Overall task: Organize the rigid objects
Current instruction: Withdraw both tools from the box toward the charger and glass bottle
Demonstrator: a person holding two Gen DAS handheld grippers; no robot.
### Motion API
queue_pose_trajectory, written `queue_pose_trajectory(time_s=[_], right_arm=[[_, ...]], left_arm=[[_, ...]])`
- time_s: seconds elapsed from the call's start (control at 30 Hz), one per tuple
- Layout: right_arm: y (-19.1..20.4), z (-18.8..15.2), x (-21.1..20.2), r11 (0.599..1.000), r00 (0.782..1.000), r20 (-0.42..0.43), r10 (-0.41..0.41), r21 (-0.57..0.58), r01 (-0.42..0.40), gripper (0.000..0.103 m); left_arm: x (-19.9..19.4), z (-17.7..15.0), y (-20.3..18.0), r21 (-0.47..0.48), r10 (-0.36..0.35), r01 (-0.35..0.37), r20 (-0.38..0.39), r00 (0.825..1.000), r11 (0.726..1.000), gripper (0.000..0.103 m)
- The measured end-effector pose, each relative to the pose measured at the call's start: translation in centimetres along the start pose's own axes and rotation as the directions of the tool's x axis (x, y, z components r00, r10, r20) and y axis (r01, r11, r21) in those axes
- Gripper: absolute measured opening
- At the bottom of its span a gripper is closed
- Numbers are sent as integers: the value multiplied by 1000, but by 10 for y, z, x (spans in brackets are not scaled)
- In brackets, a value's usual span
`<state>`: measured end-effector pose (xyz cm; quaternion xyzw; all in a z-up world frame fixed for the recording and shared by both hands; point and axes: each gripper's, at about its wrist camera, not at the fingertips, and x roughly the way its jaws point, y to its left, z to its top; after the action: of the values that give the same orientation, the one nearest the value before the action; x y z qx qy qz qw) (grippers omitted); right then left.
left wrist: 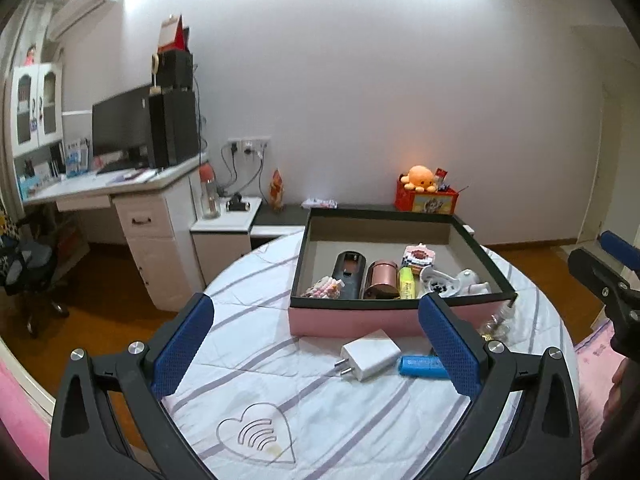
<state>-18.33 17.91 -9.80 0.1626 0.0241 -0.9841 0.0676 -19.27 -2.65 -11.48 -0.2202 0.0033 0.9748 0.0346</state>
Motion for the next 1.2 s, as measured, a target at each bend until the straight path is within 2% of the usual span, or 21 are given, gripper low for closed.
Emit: queue_pose_trajectory(time_s=[0.23,0.47,0.63,0.87,1.2], right_arm=[[6,-10,-26,1000,1000,6,-20,-17,20,103],[1,-24,-23,1000,998,-62,-26,-14,25,103],[-8,-37,-10,999,992,-124,-35,-2,35,103],[-21,-60,28,999,969,-248,-20,33,29,103],[-38,-61,84,996,946,-325,14,89,16,103]], left_arm=[[-29,-4,1,20,-17,16,30,999,1000,103],[-24,-16,-2,45,-14,15,-16,1000,999,103],[-7,-26,-6,56,-10,14,-70,997,998,103],[28,-40,-13,74,-18,31,-167,986,997,103],[85,-51,-26,41,-47,62,-295,954,997,103]])
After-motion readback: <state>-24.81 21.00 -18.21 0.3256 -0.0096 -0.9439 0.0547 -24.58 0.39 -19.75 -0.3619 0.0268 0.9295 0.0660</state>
